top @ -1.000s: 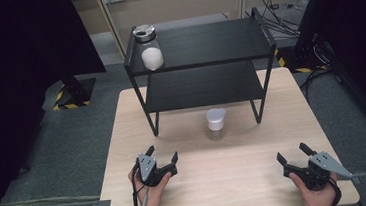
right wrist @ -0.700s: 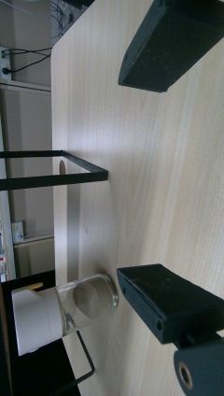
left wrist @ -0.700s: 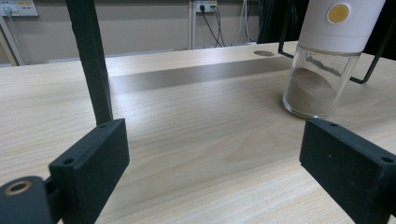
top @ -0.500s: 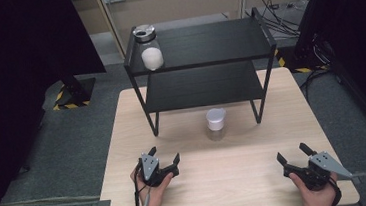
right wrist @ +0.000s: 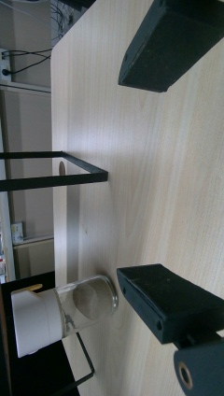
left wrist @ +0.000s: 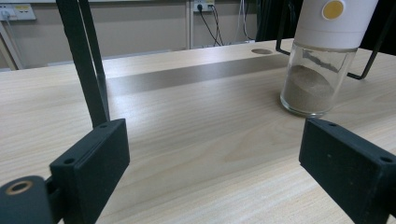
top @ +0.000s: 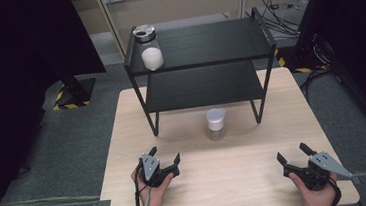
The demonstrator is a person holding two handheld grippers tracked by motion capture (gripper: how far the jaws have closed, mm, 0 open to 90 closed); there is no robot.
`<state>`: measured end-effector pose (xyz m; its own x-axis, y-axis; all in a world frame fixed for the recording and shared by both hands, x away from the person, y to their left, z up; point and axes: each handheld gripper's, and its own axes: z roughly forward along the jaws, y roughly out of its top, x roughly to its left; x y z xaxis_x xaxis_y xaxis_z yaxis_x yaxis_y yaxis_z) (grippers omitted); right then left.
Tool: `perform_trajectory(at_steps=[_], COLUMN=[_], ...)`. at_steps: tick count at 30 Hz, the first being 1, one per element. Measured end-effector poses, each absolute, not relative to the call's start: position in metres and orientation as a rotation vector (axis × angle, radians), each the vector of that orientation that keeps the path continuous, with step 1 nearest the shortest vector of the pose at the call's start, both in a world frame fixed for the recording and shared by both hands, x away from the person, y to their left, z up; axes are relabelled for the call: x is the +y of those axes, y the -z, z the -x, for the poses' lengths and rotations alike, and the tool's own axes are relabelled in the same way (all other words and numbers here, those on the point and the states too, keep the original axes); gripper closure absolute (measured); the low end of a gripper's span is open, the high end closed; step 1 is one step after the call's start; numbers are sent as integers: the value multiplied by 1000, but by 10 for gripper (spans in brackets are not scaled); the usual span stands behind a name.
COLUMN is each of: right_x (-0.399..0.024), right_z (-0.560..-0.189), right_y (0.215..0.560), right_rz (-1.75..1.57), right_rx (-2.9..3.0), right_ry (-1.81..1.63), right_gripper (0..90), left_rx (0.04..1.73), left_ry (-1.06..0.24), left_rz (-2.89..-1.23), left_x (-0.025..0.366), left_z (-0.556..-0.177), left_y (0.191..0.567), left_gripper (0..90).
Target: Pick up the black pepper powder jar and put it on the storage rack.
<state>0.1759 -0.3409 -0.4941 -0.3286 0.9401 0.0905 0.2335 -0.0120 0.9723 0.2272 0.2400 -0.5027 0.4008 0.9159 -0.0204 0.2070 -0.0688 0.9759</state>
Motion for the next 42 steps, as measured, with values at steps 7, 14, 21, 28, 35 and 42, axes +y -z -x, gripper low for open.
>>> perform_trajectory(at_steps=[7, 14, 21, 28, 35, 42], right_x=[-342, -340, -334, -317, -289, -263], right_z=[-176, -177, -180, -188, -214, -241], right_y=[494, 492, 488, 473, 461, 456], right_rz=[-1241, -1242, -1211, -1107, -1018, -982], right_rx=[1615, 1630, 1659, 1698, 1762, 1812], right_ry=[-1393, -1375, -1372, -1415, -1453, -1459], right_gripper=[80, 80, 80, 79, 75, 75], left_rx=[1032, 1022, 1016, 1019, 1015, 1010], left_ry=[-807, -807, -805, -794, -798, -801], left_rz=[-1552, -1551, -1557, -1553, -1557, -1558], left_x=[238, 239, 238, 240, 240, 239], left_z=[-228, -227, -228, -228, -228, -228], left_y=[503, 504, 503, 503, 503, 504], left_gripper=[83, 86, 87, 87, 87, 87])
